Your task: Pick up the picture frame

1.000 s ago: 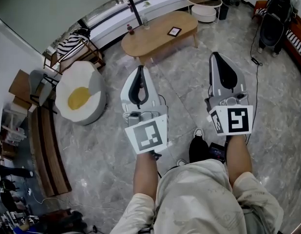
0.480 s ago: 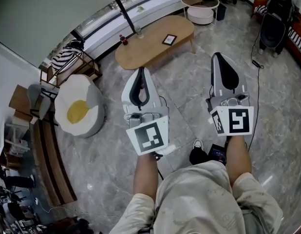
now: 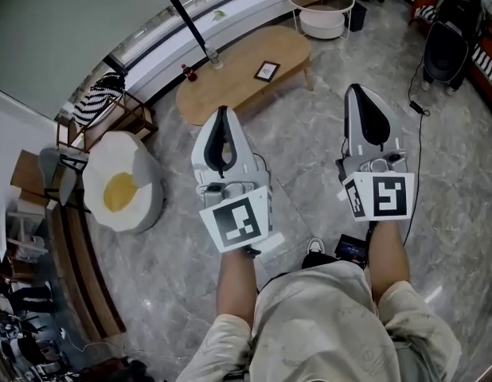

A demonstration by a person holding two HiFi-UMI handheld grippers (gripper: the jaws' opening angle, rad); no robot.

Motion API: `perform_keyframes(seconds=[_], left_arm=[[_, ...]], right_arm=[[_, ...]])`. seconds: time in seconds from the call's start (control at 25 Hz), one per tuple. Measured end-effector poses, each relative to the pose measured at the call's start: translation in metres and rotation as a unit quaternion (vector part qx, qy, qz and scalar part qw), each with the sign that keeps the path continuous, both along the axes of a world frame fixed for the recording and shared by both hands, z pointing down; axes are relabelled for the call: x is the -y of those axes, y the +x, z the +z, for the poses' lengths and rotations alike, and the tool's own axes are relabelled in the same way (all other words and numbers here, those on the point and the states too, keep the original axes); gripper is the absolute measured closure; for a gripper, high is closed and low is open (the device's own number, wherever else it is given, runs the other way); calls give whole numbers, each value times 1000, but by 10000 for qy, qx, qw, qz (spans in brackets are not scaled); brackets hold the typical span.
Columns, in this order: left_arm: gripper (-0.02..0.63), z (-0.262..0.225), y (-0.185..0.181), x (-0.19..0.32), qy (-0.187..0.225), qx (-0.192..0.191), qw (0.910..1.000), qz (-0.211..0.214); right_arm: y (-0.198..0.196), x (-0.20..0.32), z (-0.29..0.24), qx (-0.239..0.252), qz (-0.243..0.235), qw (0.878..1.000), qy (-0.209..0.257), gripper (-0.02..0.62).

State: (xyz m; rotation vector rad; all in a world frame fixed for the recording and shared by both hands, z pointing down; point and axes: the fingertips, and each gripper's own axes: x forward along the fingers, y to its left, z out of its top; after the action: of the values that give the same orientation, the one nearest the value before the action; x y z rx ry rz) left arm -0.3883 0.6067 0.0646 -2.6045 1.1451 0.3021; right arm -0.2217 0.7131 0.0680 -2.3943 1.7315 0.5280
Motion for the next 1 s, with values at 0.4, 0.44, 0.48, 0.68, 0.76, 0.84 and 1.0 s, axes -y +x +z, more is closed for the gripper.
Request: perform_keyframes(seconds=[0.4, 0.44, 0.48, 0.68, 0.76, 0.84, 1.0], left_arm=[[601, 19, 46, 27, -8, 65, 9999, -76], [601, 22, 47, 32, -16, 99, 9999, -82], [601, 24, 49, 37, -22, 129, 9999, -85], [601, 29, 57, 93, -94, 142, 9998, -70], [601, 25, 64, 125, -168, 122, 9998, -12], [601, 23, 70, 155, -251, 80, 9997, 22], [601, 21, 83, 203, -276, 87, 9996, 58]], right_arm=[[54, 29, 20, 130, -38, 9999, -10, 594], [54, 34, 22, 114, -53, 9999, -35, 594], [55, 40, 23, 74, -67, 9999, -62, 594], [61, 96, 23, -32, -100, 9998, -177, 594], [66, 128, 18, -25, -77, 9997, -252, 594], [72, 156, 16, -31, -59, 9994, -332, 594], [91, 202, 15, 89, -20, 9992, -389, 594]])
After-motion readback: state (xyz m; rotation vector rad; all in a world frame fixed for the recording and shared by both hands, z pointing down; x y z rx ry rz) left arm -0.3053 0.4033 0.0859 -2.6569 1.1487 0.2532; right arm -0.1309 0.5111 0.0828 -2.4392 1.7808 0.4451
